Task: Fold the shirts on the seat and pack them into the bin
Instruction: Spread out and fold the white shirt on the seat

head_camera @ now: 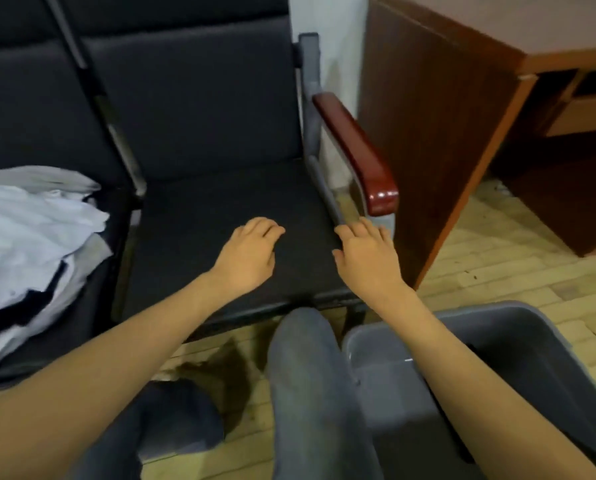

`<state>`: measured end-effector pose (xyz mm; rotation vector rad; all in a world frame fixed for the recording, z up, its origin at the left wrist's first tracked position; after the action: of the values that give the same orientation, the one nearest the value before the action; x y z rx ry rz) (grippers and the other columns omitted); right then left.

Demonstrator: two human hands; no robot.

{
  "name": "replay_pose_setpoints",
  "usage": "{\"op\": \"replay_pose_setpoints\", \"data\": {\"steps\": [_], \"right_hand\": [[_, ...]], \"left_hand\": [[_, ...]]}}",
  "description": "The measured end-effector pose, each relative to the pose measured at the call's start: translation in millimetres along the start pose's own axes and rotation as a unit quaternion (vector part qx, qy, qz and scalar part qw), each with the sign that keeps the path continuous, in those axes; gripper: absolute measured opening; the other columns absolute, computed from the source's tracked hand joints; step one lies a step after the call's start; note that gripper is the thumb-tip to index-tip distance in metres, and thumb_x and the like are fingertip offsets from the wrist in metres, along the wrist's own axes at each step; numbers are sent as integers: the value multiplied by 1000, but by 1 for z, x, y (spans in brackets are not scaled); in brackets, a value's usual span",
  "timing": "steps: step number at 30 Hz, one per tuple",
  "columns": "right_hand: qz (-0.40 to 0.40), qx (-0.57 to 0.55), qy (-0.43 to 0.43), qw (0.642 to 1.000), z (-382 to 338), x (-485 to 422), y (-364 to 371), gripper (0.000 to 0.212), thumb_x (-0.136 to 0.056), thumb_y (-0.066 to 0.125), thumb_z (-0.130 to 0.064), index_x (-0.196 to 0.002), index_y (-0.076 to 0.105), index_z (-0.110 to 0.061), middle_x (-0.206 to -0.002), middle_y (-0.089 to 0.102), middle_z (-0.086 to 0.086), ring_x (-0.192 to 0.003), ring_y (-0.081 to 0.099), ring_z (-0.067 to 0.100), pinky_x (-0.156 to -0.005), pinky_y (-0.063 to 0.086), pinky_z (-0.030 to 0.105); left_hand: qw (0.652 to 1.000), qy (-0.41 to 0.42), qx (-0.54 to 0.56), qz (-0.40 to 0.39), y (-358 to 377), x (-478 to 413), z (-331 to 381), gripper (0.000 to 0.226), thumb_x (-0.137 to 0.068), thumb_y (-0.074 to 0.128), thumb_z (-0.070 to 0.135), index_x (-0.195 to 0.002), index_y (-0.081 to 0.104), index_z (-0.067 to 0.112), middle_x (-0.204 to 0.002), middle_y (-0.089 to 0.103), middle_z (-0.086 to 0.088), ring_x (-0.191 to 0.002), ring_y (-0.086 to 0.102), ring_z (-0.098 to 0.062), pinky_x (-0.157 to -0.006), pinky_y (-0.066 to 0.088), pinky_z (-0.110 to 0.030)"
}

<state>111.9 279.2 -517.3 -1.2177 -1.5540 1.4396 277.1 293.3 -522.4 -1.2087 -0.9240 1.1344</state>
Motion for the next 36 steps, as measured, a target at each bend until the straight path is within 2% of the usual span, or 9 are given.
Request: {"op": "replay_pose_setpoints", "data": {"steps": [9,15,20,24,28,30,32,34,36], "right_hand": [[1,-9,-194,981,-234,-81,-2,46,-98,47,-24,-142,39,-14,-143,44,7,-139,31,24,-116,18,40],[-43,-57,-295,953,-383,-115,46,48,-96,51,-21,-142,39,-14,-139,47,8,-132,39,24,-111,29,37],[-110,-71,-352,927,-477,-131,102,50,-96,48,-17,-144,34,-12,-140,45,11,-129,39,27,-104,33,34],[-147,-79,-339,926,-519,-154,138,53,-98,47,-22,-146,29,-12,-141,40,13,-128,38,29,-100,35,35],[-162,-125,-302,931,-545,-178,164,57,-96,51,-24,-145,27,-8,-141,37,15,-130,34,31,-103,36,40],[-157,-159,-281,934,-553,-188,174,58,-95,52,-26,-145,27,-8,-140,36,15,-131,32,30,-103,35,41],[-150,-194,-257,935,-559,-196,182,63,-95,54,-27,-147,23,-9,-144,32,14,-134,27,30,-107,30,41],[-134,-216,-271,928,-566,-199,184,66,-95,53,-22,-149,18,-11,-149,26,14,-138,21,29,-111,24,39],[-132,-218,-332,908,-572,-194,187,68,-93,51,-9,-151,17,-16,-153,22,12,-142,17,28,-115,20,39]], "left_hand": [[970,-207,2,128,-68,133,-206,51,-89,56,7,-138,44,7,-144,37,-14,-134,33,-32,-106,33,-42],[925,-352,33,139,-56,227,-336,49,-85,54,1,-134,47,4,-142,39,-19,-131,34,-36,-97,34,-44],[892,-440,34,98,-30,265,-413,54,-91,49,11,-143,35,11,-149,29,-12,-138,24,-29,-105,30,-40],[873,-470,66,107,-18,263,-455,52,-95,50,24,-143,33,12,-148,30,-9,-137,26,-29,-106,31,-38],[843,-494,120,175,-14,249,-487,60,-95,52,28,-145,26,8,-146,34,-14,-133,33,-32,-104,33,-44],[831,-508,92,207,-15,244,-499,47,-94,52,29,-136,42,9,-132,48,-13,-122,44,-33,-96,35,-42],[825,-496,41,268,-24,244,-503,26,-94,53,27,-112,61,10,-110,60,-10,-107,52,-31,-87,34,-38],[816,-447,58,361,-32,245,-497,18,-93,56,22,-98,63,7,-98,62,-9,-96,55,-29,-83,33,-34],[796,-397,167,424,-36,245,-486,14,-97,49,18,-99,56,6,-90,59,-5,-84,55,-21,-74,37,-23]]}}
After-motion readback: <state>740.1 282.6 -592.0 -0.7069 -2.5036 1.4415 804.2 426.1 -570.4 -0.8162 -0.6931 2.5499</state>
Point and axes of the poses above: each hand's wrist, its own x-axis away from the middle knuckle, its own y-axis out of the palm, z = x × y, the point moved 7 cm from there along -x, towards the middle knuckle
